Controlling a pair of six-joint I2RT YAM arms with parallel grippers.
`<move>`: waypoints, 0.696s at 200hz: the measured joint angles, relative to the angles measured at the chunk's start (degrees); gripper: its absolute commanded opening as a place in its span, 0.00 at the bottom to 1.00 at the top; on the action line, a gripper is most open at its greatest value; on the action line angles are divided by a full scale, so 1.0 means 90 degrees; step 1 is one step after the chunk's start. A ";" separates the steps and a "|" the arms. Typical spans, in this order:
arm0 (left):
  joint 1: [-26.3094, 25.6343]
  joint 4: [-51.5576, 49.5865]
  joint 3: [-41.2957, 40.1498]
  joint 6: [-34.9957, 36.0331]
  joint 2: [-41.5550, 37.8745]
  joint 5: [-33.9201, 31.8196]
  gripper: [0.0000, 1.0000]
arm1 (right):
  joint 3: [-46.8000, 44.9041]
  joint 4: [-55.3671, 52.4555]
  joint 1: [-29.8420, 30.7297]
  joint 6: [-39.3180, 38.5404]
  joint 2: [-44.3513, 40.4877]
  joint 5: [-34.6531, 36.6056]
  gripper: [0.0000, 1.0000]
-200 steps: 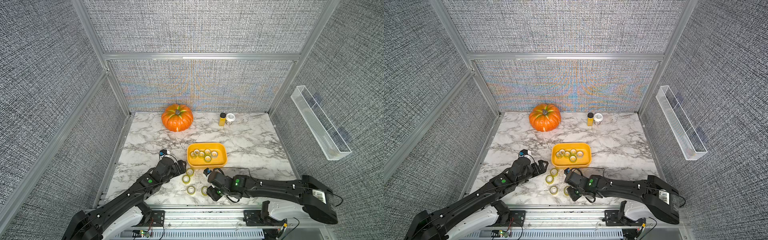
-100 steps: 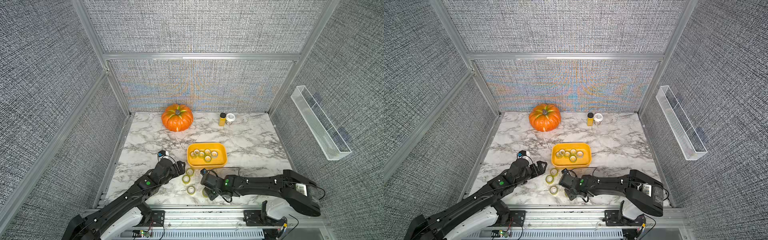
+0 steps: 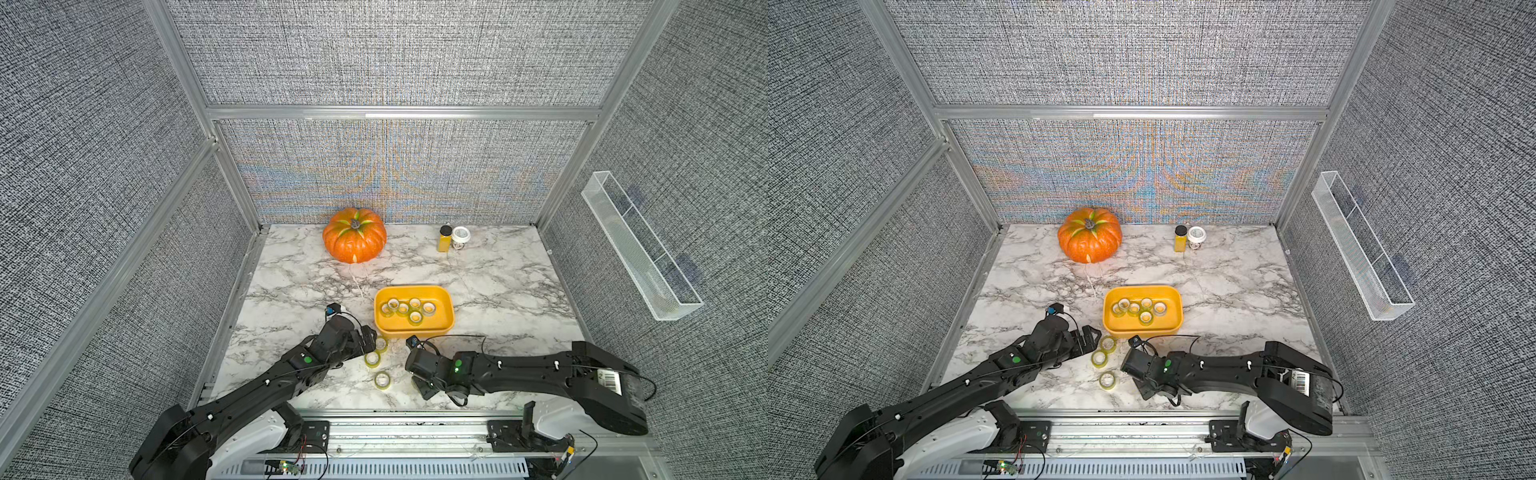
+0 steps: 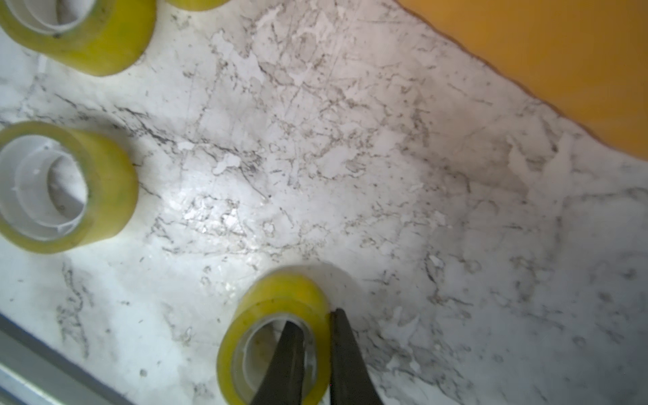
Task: Put the transparent tape into the storage box
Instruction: Pick up the tape from the center of the board, then place the tape in the storage box.
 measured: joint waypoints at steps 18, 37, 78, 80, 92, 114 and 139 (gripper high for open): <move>-0.0080 0.0153 0.0000 -0.0080 0.0029 -0.0005 1.00 | -0.0019 -0.0080 -0.0051 0.0017 -0.0330 0.0034 0.12; -0.0124 0.0231 0.0000 -0.0109 0.0066 -0.0012 1.00 | -0.0017 -0.0172 -0.0136 0.0015 -0.0748 0.0044 0.12; -0.0165 0.0277 0.0080 -0.0107 0.0070 -0.0012 1.00 | 0.0253 -0.0522 -0.0580 -0.0155 -0.1498 0.0165 0.12; -0.0168 0.0282 0.0090 -0.0107 0.0066 -0.0010 1.00 | 0.0284 -0.0546 -0.0627 -0.0177 -0.1528 0.0170 0.12; -0.0180 0.0289 0.0134 -0.0104 0.0044 -0.0010 1.00 | 0.0454 -0.0656 -0.0835 -0.0250 -0.1603 0.0209 0.12; -0.0180 0.0357 0.0248 -0.0083 0.0051 -0.0005 1.00 | 0.0877 -0.0750 -0.1256 -0.0449 -0.1610 0.0231 0.12; -0.0177 0.0488 0.0386 -0.0078 0.0189 -0.0032 1.00 | 0.1222 -0.0741 -0.1778 -0.0702 -0.1411 0.0187 0.12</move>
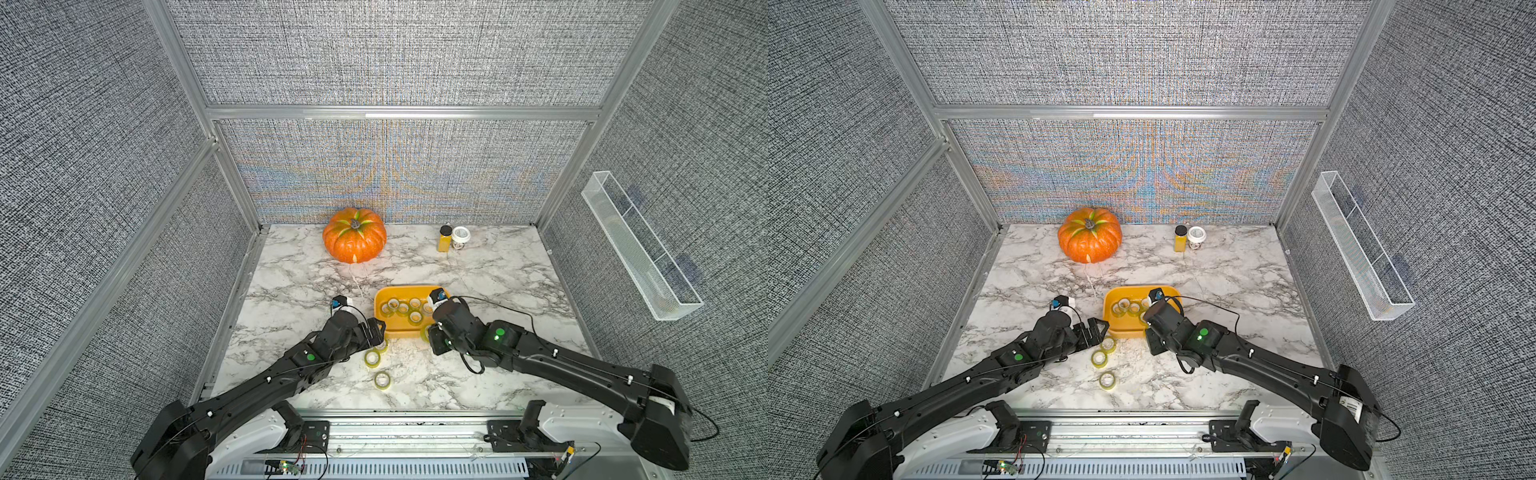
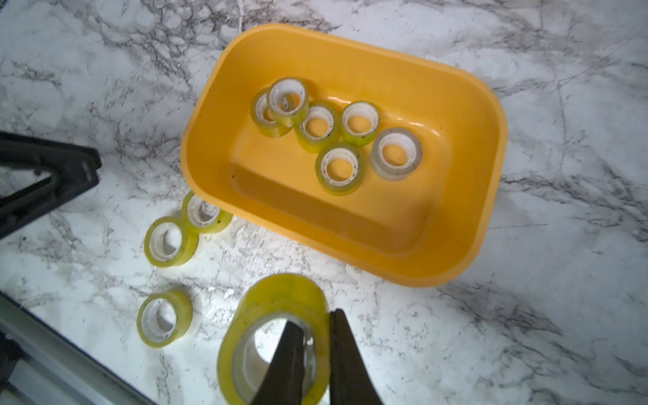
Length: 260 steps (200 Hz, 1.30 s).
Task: Put the transparent tape into the storage box
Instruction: Place the tape in the storage box.
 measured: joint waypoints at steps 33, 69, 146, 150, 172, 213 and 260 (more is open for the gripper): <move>0.0015 0.0129 0.0374 0.0126 0.0491 -0.0160 1.00 | 0.0464 0.0119 -0.0639 -0.0238 0.0661 -0.0202 0.12; 0.0083 0.0209 0.0787 0.0325 0.1124 -0.0299 1.00 | 0.1049 0.0408 -0.1059 -0.0359 0.1690 -0.0474 0.11; 0.0556 0.0270 0.0862 0.0663 0.1430 -0.0350 1.00 | 0.2103 0.0675 -0.1292 -0.0520 0.3393 -0.0901 0.18; 0.0593 0.0270 0.0862 0.0682 0.1435 -0.0345 1.00 | 0.2130 0.0675 -0.1292 -0.0520 0.3429 -0.0916 0.21; 0.0782 0.0311 0.0767 0.0755 0.1416 -0.0323 1.00 | 0.2237 0.0678 -0.1297 -0.0517 0.3592 -0.0957 0.39; 0.0976 0.0265 0.0525 0.0801 0.1141 -0.0301 1.00 | 0.2251 0.0653 -0.1297 -0.0527 0.3521 -0.0981 0.46; 0.1025 0.0066 0.0012 0.0765 0.0423 -0.0299 1.00 | 0.1933 0.0554 -0.1156 -0.0515 0.2574 -0.0884 0.46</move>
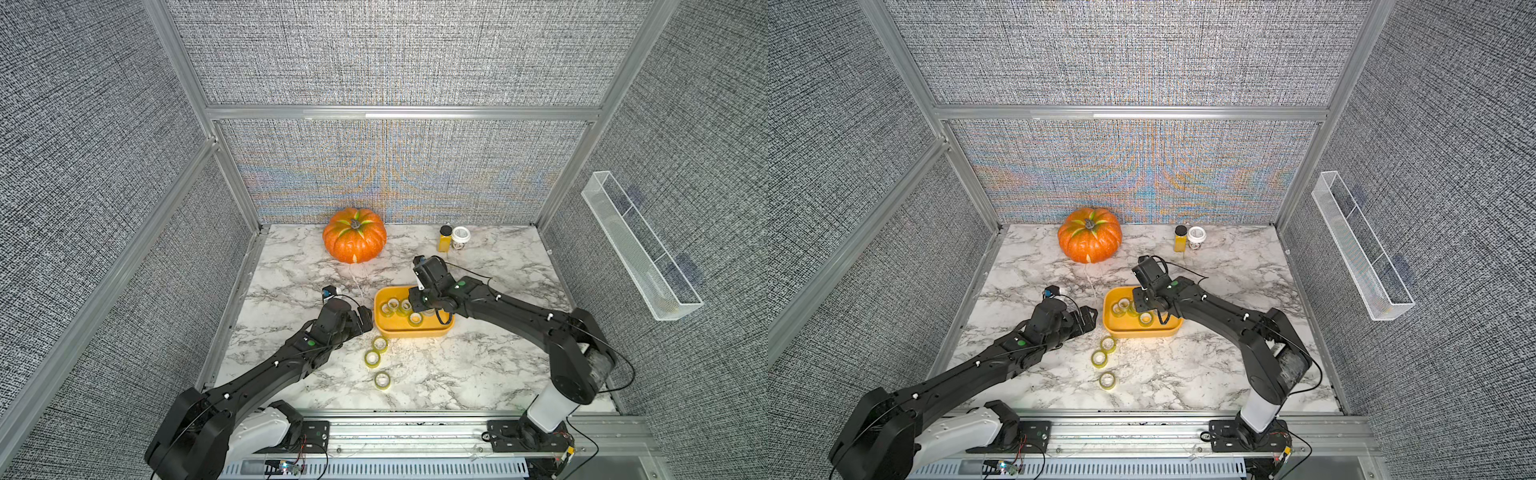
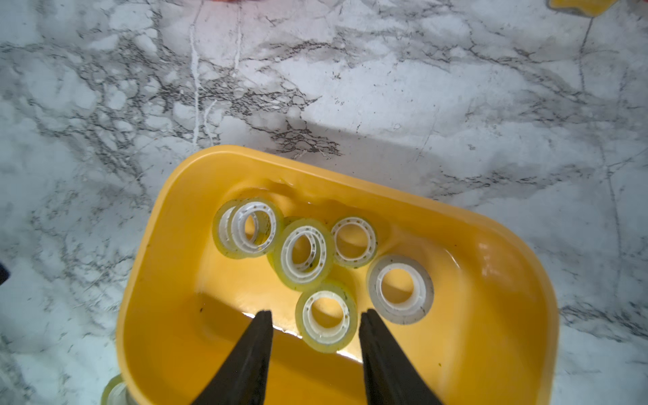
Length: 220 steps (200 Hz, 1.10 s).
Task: Put the transparent tape into the storage box
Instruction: Place the tape in the storage box, then move the tape to the center of the board.
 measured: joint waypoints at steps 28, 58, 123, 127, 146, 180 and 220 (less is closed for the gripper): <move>0.0005 -0.0328 -0.0350 -0.0129 -0.0644 -0.0058 1.00 | -0.0491 0.0002 0.0398 0.0007 -0.0707 -0.0056 0.45; 0.0005 -0.0653 -0.0719 -0.0333 -0.1515 -0.0209 1.00 | -0.1200 0.0022 0.1052 0.0163 -0.1188 -0.0119 0.45; 0.0005 -0.0867 -0.0865 -0.0457 -0.2193 -0.0279 1.00 | -0.1875 0.0719 0.2450 0.1107 -0.0760 0.0148 0.44; 0.0005 -0.0884 -0.0845 -0.0457 -0.2178 -0.0294 1.00 | -0.1829 0.0789 0.2514 0.1183 -0.0665 0.0189 0.44; 0.0005 -0.0981 -0.0767 -0.0457 -0.2149 -0.0364 1.00 | -0.1552 0.0971 0.2662 0.1467 -0.0226 0.0401 0.44; 0.0005 -0.1137 -0.0682 -0.0449 -0.2443 -0.0610 1.00 | -0.1069 0.1047 0.2822 0.2035 0.0510 0.0712 0.44; 0.0005 -0.1324 -0.0423 -0.0294 -0.2210 -0.0746 1.00 | -0.0602 0.1003 0.2900 0.2268 0.1127 0.0828 0.44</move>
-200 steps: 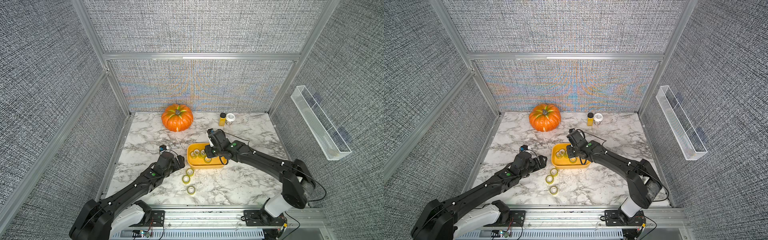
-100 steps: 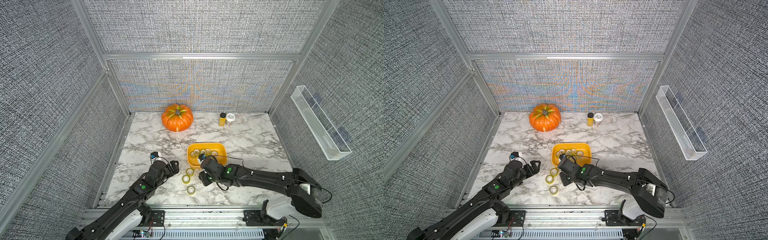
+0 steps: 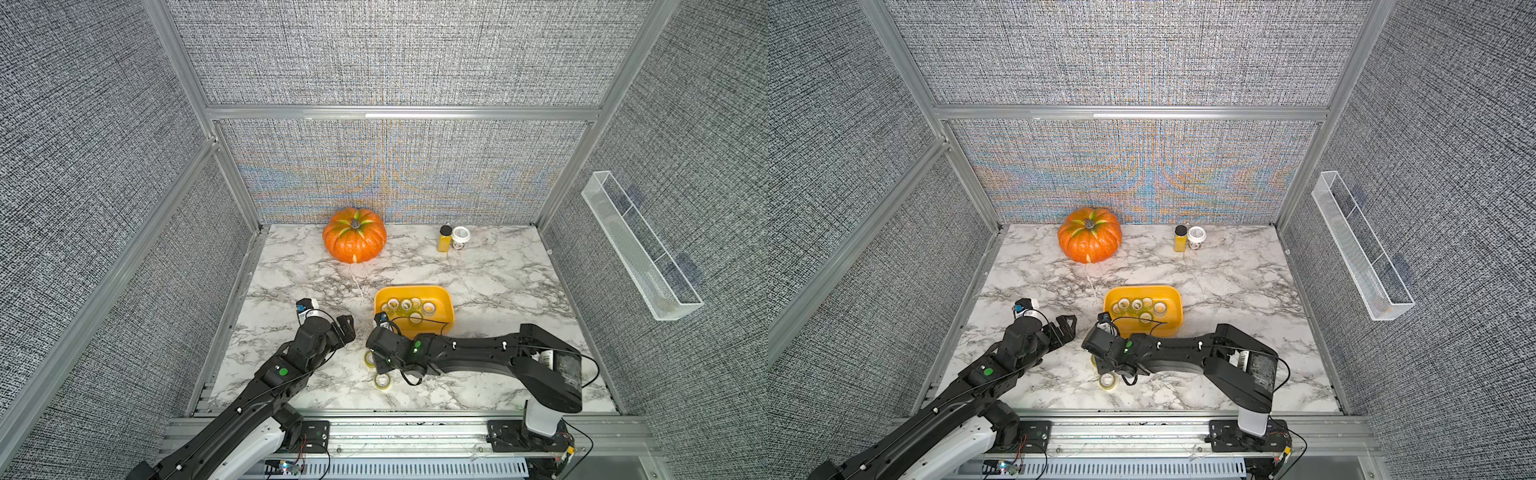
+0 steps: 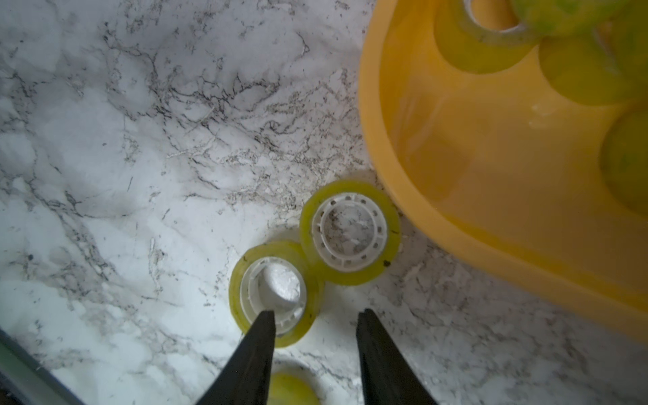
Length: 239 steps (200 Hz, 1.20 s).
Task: Put the transparent tape into the storage box
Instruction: Move the tape to the center of the board.
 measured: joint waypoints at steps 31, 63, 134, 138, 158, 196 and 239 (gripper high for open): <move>0.0000 -0.0051 -0.0002 0.0017 0.0046 -0.0053 1.00 | 0.0216 -0.0051 0.0092 0.0053 0.0372 0.0015 0.44; 0.0000 -0.0124 -0.0005 0.0027 -0.0143 -0.0097 1.00 | -0.0063 -0.0221 0.0117 0.0216 0.0282 0.0170 0.44; 0.0000 -0.0175 -0.0051 0.0053 -0.0129 -0.0041 1.00 | -0.1821 -0.1073 -0.0172 0.0636 -0.1523 0.0646 0.44; 0.0000 -0.0172 -0.0051 0.0053 -0.0097 -0.0019 1.00 | -0.1938 -0.1073 -0.0189 0.0658 -0.1615 0.0670 0.44; 0.0000 -0.0131 -0.0044 0.0063 0.0049 0.0051 1.00 | -0.2307 -0.1260 -0.0289 0.0746 -0.1974 0.0721 0.44; 0.0000 -0.0063 -0.0039 0.0066 0.0100 0.0095 1.00 | -0.2538 -0.1401 -0.0321 0.0741 -0.2657 0.0724 0.44; 0.0000 -0.0032 -0.0053 0.0066 -0.0049 0.0119 1.00 | -0.2759 -0.1056 -0.0321 0.0449 -0.3179 0.0459 0.45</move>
